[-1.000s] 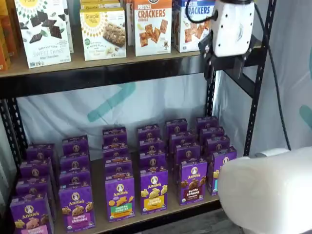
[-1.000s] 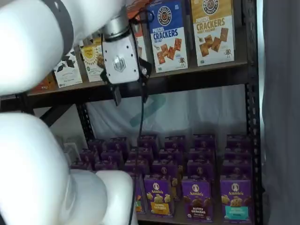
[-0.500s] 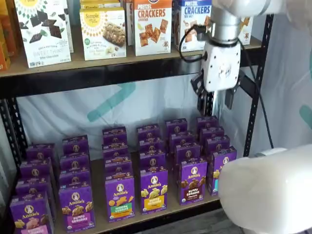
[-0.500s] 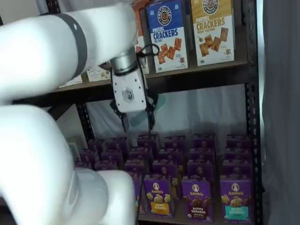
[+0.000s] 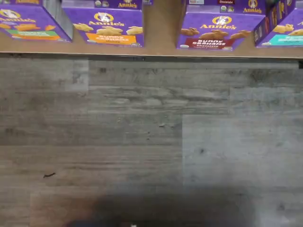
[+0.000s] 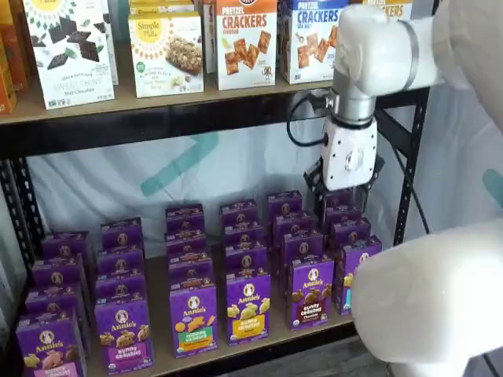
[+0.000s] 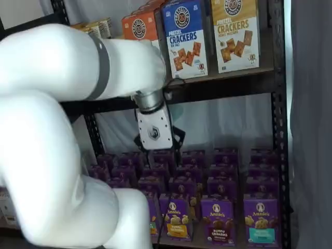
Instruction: Pick up the purple box with a brown patch in the center, on the bottom shelf, the fifth box from the left
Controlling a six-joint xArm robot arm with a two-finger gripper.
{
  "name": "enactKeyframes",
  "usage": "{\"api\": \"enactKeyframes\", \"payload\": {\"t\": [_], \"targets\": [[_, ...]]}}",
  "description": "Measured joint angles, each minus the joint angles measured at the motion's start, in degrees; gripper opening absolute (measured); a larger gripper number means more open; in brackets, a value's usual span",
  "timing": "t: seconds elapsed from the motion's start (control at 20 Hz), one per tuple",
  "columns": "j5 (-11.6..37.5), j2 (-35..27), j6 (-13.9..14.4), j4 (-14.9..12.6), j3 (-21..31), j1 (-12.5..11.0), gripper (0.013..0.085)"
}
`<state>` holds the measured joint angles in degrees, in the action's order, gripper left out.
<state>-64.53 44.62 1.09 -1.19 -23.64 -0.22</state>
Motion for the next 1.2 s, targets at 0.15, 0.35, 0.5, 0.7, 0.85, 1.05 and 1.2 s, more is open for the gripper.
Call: {"api": "enactKeyframes", "payload": {"t": [0.15,0.35,0.5,0.7,0.85,1.05,1.2], "targets": [[5.56,-3.04,-0.98,0.43,2.20,-0.88,0.0850],[13.40,-8.12,-0.88,-0.41,4.35,-1.34,0.0850],[22.01,-12.63,-0.25,-1.51,6.28,-1.66,0.0850],[29.92,-19.87,-0.22,-2.13,6.43,-2.31,0.0850],[34.08,-24.86,0.17,-2.96,5.69,-2.68,0.0850],[37.82,-30.74,0.68,-4.18,4.34,-3.36,0.0850],[42.37,-35.27,3.17,-7.96,3.45,-4.53,0.0850]]}}
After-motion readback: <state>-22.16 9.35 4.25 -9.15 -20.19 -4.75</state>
